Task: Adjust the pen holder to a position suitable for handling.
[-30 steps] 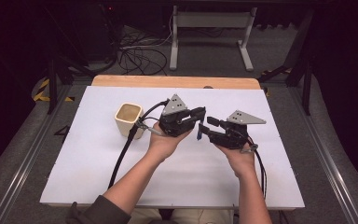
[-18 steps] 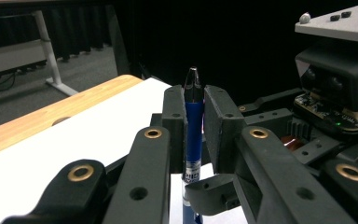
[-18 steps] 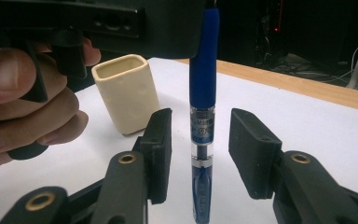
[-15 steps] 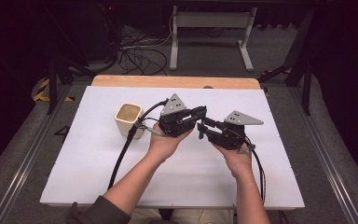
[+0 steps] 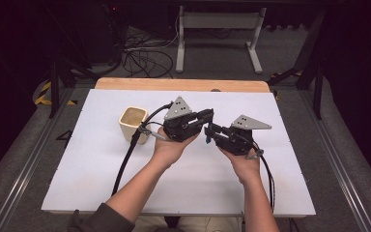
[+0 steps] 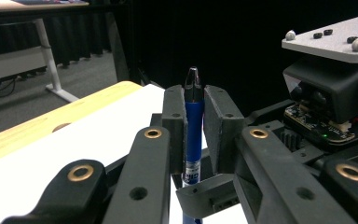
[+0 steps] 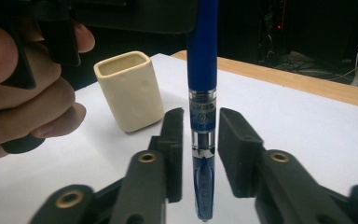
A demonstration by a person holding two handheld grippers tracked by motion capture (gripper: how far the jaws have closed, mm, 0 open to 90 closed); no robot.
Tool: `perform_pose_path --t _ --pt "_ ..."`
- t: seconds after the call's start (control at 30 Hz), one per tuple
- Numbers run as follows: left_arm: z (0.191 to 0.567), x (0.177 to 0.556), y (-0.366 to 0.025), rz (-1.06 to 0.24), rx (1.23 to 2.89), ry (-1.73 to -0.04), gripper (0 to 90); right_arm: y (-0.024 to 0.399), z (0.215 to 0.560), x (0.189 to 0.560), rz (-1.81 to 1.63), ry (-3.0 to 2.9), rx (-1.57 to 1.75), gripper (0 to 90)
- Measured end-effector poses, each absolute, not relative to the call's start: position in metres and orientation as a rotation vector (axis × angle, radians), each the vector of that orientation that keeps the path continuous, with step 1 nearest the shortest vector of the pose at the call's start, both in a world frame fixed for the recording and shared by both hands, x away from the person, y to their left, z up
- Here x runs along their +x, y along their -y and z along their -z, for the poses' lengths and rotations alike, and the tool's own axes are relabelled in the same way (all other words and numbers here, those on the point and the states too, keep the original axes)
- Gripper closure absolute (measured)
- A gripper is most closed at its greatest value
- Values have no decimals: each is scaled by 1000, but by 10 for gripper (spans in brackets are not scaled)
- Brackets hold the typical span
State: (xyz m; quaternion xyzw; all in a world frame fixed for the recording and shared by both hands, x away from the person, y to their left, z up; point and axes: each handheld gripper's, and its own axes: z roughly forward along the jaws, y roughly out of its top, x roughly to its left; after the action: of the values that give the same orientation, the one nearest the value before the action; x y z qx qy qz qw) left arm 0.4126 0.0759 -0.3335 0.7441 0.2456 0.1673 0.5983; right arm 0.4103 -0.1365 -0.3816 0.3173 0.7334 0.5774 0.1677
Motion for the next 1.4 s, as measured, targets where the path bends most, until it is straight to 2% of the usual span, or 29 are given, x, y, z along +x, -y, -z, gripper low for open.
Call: perform_pose_path --t 0.07,0.23,0.3,0.57,0.73,1.4 --pt "333 412 -76 -388 1726 -568 796 136 382 410 -1635 -2086 897 778" --pt "334 412 -77 -404 1733 -567 784 133 382 409 -1617 -2087 882 790" --pt "334 412 -78 -406 1731 -575 696 132 382 408 -1612 -2085 874 791" --pt "335 412 -89 -421 1718 -615 582 133 380 408 -1608 -2052 858 793" --pt "337 411 -98 -427 1716 -609 463 133 379 407 -1602 -2036 831 793" --pt "339 383 -143 -423 1706 -551 279 127 380 406 -1585 -1988 807 793"
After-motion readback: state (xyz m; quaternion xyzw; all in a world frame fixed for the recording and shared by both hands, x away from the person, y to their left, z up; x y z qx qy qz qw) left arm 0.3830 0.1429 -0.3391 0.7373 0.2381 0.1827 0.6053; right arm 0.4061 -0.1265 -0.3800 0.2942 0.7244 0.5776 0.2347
